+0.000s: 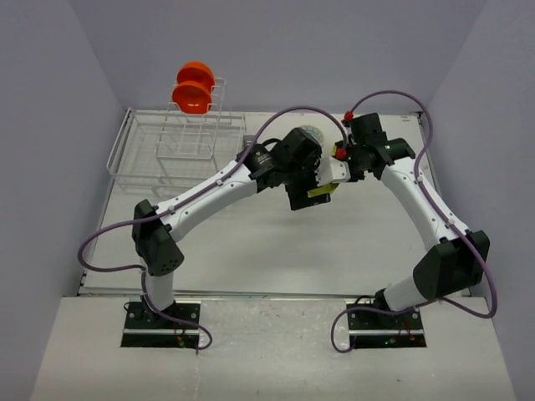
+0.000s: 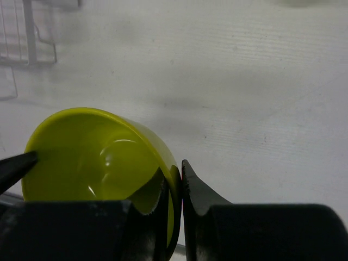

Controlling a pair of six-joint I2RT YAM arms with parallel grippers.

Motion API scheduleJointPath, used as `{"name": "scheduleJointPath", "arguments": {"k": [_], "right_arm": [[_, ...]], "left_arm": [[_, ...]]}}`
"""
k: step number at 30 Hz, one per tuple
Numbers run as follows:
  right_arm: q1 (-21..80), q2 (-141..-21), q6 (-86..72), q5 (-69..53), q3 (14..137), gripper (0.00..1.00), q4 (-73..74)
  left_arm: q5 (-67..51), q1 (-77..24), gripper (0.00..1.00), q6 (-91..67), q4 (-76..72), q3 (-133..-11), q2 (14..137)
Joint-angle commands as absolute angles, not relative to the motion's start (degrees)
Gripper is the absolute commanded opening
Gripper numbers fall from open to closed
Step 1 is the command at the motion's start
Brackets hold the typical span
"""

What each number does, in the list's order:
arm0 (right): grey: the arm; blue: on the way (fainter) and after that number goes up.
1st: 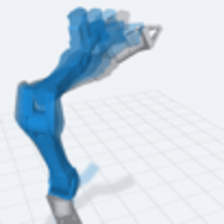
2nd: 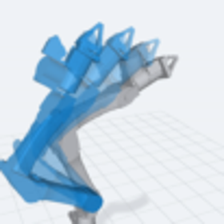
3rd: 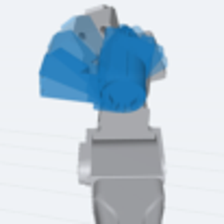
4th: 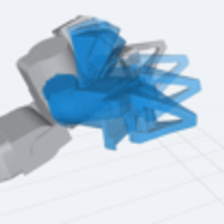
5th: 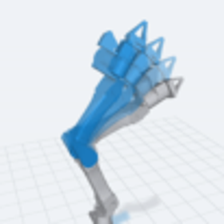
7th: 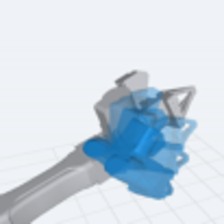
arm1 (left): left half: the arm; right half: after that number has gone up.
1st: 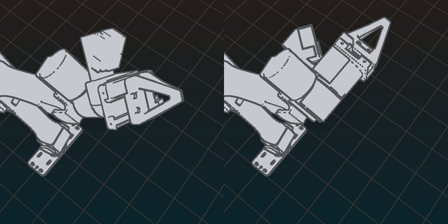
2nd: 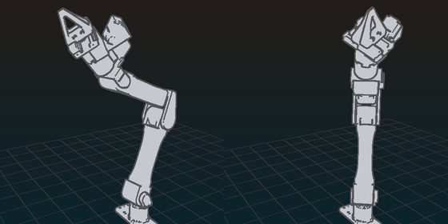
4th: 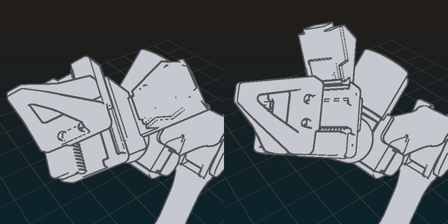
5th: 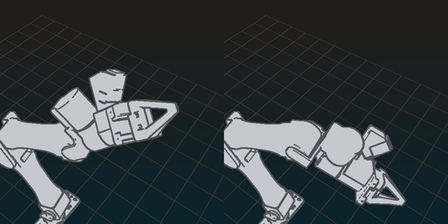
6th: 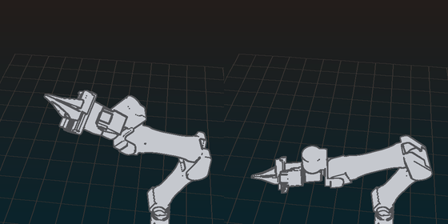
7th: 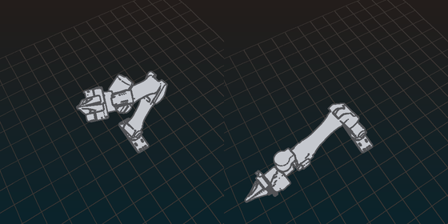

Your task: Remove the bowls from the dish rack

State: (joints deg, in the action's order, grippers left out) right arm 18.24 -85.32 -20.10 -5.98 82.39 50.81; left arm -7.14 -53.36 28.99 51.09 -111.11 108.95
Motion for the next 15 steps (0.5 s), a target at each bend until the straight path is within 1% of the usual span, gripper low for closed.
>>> {"name": "scheduleJointPath", "arguments": {"k": [1, 2, 4, 5, 7, 8, 10, 11, 13, 15], "right_arm": [[13.20, -88.50, -23.20, -3.08, 85.25, 0.00, 45.45], [11.88, -89.03, -23.73, -2.29, 85.25, 0.00, 44.22], [8.18, -90.08, -25.91, -0.19, 85.25, 0.00, 40.18], [7.22, -91.22, -26.62, 2.70, 85.25, 0.00, 38.60], [4.93, -92.72, -27.94, 4.65, 86.04, 0.00, 34.20], [4.40, -95.07, -28.21, 5.53, 86.83, 0.00, 32.10], [3.43, -97.81, -28.30, 7.55, 89.03, 0.00, 29.54], [2.82, -101.22, -28.30, 7.65, 91.38, 0.00, 28.31], [2.46, -104.49, -27.51, 6.94, 93.33, 0.00, 27.08], [2.02, -108.79, -26.81, 6.59, 95.96, 0.00, 25.93]], "left_arm": [[-1.06, -53.00, 1.00, 23.74, 41.67, -107.41, 100.47], [-0.36, -53.00, 1.00, 21.38, 40.44, -104.44, 96.89], [5.77, -53.00, 1.00, 18.30, 34.74, -100.48, 92.75], [11.98, -53.00, 1.00, 14.71, 32.72, -96.46, 88.55], [19.91, -52.82, 1.00, 9.26, 25.34, -92.39, 82.66], [25.61, -51.60, 1.00, 2.01, 22.01, -89.15, 80.96], [26.63, -49.32, 1.00, -5.76, 20.66, -85.63, 76.41], [27.50, -46.78, 1.00, -11.98, 20.05, -84.47, 75.07], [27.69, -44.57, 1.00, -17.81, 18.90, -80.62, 70.96], [28.12, -42.63, 1.00, -19.77, 17.14, -78.32, 68.65]]}}
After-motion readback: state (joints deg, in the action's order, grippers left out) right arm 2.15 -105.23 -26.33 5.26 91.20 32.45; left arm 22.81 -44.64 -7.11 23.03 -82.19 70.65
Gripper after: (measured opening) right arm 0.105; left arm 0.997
